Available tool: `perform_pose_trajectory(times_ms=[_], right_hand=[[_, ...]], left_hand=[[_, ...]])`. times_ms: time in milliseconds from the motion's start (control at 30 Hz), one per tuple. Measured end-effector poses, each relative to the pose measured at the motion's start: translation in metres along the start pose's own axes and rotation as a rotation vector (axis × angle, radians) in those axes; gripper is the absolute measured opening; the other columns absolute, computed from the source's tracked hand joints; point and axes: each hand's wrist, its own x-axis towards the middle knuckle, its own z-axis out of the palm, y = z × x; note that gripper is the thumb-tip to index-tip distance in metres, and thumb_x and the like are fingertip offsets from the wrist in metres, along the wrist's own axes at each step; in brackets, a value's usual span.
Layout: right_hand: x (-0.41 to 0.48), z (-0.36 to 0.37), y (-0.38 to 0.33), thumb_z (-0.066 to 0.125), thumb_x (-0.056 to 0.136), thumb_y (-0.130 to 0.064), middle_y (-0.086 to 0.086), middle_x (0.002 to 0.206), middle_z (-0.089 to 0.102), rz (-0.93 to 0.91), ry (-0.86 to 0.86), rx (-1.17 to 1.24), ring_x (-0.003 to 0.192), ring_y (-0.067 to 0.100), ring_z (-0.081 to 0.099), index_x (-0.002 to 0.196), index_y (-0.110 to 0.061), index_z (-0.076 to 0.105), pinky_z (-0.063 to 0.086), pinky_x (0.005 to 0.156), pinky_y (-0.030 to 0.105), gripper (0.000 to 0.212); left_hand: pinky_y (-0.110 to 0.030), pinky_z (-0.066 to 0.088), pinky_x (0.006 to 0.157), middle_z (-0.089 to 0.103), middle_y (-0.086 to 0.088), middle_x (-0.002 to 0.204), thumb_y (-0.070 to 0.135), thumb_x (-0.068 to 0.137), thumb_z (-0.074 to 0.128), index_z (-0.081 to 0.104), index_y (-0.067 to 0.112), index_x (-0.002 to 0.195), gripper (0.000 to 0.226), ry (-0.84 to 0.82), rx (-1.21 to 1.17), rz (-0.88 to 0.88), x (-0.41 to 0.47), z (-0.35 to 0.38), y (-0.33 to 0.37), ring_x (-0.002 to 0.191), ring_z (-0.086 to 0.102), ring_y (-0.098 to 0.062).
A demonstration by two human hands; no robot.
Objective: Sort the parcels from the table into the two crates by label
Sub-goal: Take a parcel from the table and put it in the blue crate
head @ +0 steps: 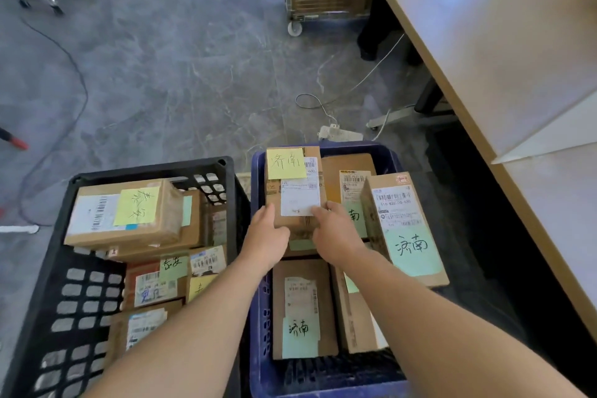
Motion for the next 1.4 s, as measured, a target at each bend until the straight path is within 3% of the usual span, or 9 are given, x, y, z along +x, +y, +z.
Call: perform_pose_trajectory(times_ms=[267,367,500,667,800,933,1033,1200,1400], right_hand=[[0.011,-0.005,-0.001,0.043,0.095,-0.001,0.009,0.153,0.021,-0.071,-0.039,-0.053,0.137,0.029,0.031,0.143,-0.012,0.039,0.032,0.112,0.033,0.05],[-0.004,-0.012,0.004,0.044,0.097,-0.004,0.006,0.161,0.009,-0.066,-0.042,-0.125,0.146,0.029,0.014,0.151,-0.021,0.028,0.027,0.115,0.037,0.059],[-0.035,-0.036,0.024,0.047,0.096,-0.009,0.005,0.159,0.018,-0.067,0.149,-0.16,0.145,0.024,0.015,0.151,-0.027,0.029,0.029,0.114,0.038,0.06],[-0.066,-0.066,0.081,0.048,0.098,-0.019,0.004,0.157,0.019,0.099,0.267,-0.203,0.141,0.023,0.02,0.152,-0.032,0.02,0.041,0.104,0.037,0.063],[-0.07,-0.065,0.123,0.046,0.101,-0.02,0.011,0.159,0.011,0.219,0.158,-0.159,0.139,0.03,0.027,0.153,-0.038,0.009,0.045,0.102,0.04,0.066],[-0.071,-0.057,0.145,0.046,0.099,-0.012,0.008,0.135,0.046,0.121,0.08,-0.052,0.098,0.017,0.055,0.152,-0.037,0.016,0.053,0.08,0.032,0.066],[-0.082,-0.052,0.147,0.046,0.098,-0.01,0.004,0.133,0.048,0.097,0.117,-0.028,0.091,0.016,0.055,0.152,-0.038,0.019,0.053,0.073,0.031,0.067],[-0.115,-0.029,0.124,0.047,0.099,-0.013,-0.001,0.149,0.036,0.03,0.12,-0.052,0.103,0.015,0.059,0.153,-0.04,0.011,0.053,0.077,0.029,0.07],[-0.142,0.026,0.077,0.044,0.099,-0.015,-0.001,0.144,0.041,-0.041,0.05,0.056,0.115,0.016,0.051,0.153,-0.04,0.015,0.051,0.087,0.03,0.066]], left_hand=[[-0.034,0.025,0.114,0.002,0.01,0.163,0.01,0.099,0.044,0.007,0.028,0.157,0.071,-0.001,0.022,-0.025,0.014,-0.002,-0.009,0.148,0.015,-0.017],[-0.035,0.026,0.112,-0.003,0.006,0.164,0.016,0.098,0.048,0.003,0.029,0.156,0.074,0.055,0.08,-0.018,0.004,0.002,-0.005,0.149,0.01,-0.02],[-0.04,0.023,0.116,0.004,0.0,0.163,0.024,0.097,0.052,0.008,0.027,0.156,0.073,0.175,0.129,0.064,-0.026,0.022,0.01,0.149,0.01,-0.02],[-0.038,0.028,0.116,0.021,0.002,0.159,0.026,0.096,0.057,0.01,0.025,0.156,0.076,0.0,0.053,0.146,-0.054,0.076,0.038,0.145,0.023,-0.019],[-0.035,0.043,0.103,0.031,0.002,0.156,0.023,0.096,0.059,0.006,0.025,0.156,0.08,-0.136,0.041,0.077,-0.056,0.125,0.051,0.138,0.037,-0.021],[-0.023,0.051,0.065,0.059,0.008,0.125,0.017,0.097,0.054,0.027,0.034,0.146,0.059,-0.186,-0.017,-0.001,-0.06,0.156,0.052,0.092,0.06,-0.013],[-0.021,0.05,0.061,0.061,0.012,0.116,0.013,0.096,0.055,0.031,0.04,0.143,0.06,-0.142,-0.069,0.003,-0.07,0.158,0.046,0.084,0.058,-0.007],[-0.026,0.054,0.073,0.059,0.014,0.115,0.012,0.096,0.055,0.027,0.042,0.147,0.065,-0.084,-0.068,-0.003,-0.108,0.133,0.023,0.097,0.06,-0.011],[-0.012,0.044,0.062,0.06,0.012,0.114,0.012,0.096,0.056,0.023,0.041,0.149,0.068,-0.042,0.0,-0.083,-0.145,0.082,-0.028,0.095,0.06,-0.008]])
